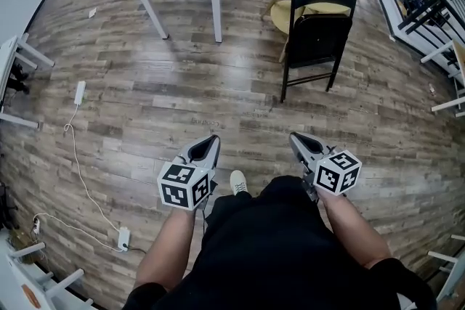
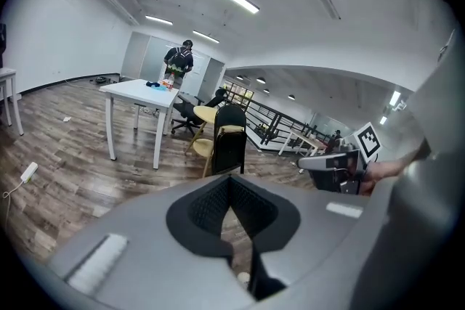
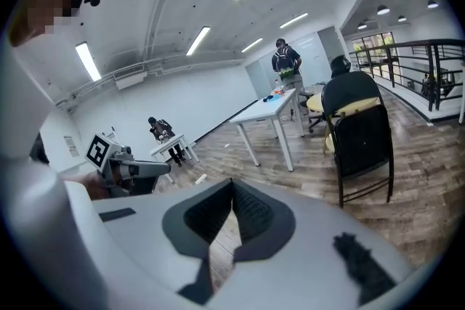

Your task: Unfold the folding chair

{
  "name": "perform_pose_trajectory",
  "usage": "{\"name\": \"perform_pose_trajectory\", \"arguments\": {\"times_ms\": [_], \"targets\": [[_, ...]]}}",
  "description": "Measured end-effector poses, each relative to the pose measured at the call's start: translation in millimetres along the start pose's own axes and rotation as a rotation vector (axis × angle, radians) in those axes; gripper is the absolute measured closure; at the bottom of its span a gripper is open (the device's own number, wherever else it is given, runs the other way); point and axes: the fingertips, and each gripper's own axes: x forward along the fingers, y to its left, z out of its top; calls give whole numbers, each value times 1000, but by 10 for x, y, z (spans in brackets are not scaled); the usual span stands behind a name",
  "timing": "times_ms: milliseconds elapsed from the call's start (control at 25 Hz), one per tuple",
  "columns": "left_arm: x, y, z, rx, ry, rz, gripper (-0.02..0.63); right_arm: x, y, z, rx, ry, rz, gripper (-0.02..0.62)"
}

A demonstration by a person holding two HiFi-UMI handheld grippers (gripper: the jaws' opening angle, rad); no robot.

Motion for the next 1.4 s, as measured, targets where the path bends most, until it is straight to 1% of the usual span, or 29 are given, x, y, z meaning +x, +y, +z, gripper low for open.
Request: {"name": "perform_pose_trajectory", "arguments": {"times_ms": [200,320,400,520,680,880,1120,1400], "targets": [[17,33,-10,-38,5,8,598,-10,-9,81,-2,-18,-5,589],[57,40,-43,-22,30,19,598,25,-47,121,8,-23,-3,589],[85,15,-71,-17,46,12,598,42,-56,122,13,-23,2,589],[153,-7,-54,-4,47,3,598,90,-102,99,8,-16,14,589],[238,35,28,1,39,9,598,199,-250,77,21,1,14,589],[340,116,82,7,67,11,598,314,-407,248,29,-17,6,589],[517,311,244,-7,93,17,598,566,-553,342,27,3,0,589],[850,502,541,-5,104,14,598,849,-813,454,46,36,-11,589]]}}
